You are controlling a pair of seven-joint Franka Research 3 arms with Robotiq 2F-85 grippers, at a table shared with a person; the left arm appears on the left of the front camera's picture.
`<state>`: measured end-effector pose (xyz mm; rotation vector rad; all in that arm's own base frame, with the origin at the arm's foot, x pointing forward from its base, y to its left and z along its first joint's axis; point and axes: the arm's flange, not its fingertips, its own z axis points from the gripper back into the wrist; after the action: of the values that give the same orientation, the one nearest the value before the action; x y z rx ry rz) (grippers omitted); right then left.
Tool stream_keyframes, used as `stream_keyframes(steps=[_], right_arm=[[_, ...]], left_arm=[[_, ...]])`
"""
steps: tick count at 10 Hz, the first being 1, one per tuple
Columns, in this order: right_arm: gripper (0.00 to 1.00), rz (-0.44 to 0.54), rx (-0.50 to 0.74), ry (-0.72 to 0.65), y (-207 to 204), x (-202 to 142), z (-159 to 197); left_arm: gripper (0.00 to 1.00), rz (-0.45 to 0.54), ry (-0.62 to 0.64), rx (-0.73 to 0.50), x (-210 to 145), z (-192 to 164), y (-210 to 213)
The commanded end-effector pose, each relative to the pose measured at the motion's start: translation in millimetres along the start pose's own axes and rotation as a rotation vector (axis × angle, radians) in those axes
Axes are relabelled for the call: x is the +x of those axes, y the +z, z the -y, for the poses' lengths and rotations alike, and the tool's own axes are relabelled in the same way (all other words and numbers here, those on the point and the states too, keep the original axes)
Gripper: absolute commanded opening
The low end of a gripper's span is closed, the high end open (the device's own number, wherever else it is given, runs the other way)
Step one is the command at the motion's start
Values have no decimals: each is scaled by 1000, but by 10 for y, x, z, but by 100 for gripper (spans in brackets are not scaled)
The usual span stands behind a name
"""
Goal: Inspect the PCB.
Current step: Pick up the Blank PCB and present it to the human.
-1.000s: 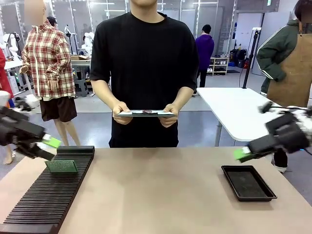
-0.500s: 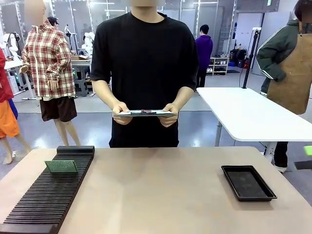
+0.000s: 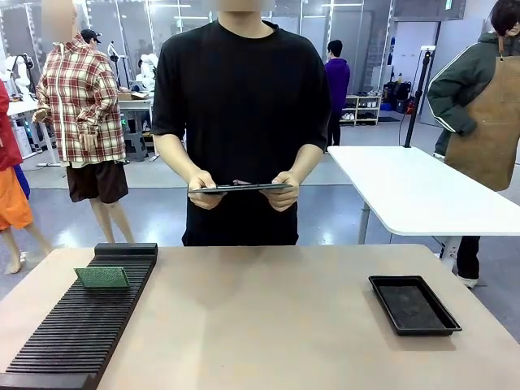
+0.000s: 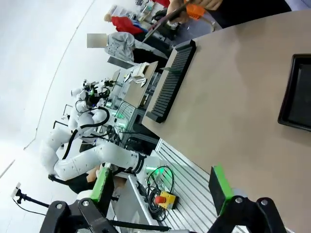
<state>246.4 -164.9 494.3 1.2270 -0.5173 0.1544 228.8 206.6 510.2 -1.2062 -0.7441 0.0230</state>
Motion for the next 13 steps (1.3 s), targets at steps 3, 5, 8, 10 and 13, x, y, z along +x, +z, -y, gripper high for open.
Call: stream_keyframes(steps=[3, 5, 8, 10, 13], right_arm=[[100, 36, -40, -26, 106, -83, -232], [100, 45, -35, 0, 184, -61, -204], [100, 45, -35, 0, 184, -61, -204], [100, 45, -35, 0, 184, -61, -204], [100, 45, -35, 0, 184, -61, -204]], left_arm=[[100, 10, 30, 65, 56, 230, 71], [100, 23, 14, 50, 32, 195, 113], [100, 23, 14, 50, 32, 195, 113], [100, 18, 15, 52, 34, 189, 94], [100, -181, -274, 354, 620, 711, -317]])
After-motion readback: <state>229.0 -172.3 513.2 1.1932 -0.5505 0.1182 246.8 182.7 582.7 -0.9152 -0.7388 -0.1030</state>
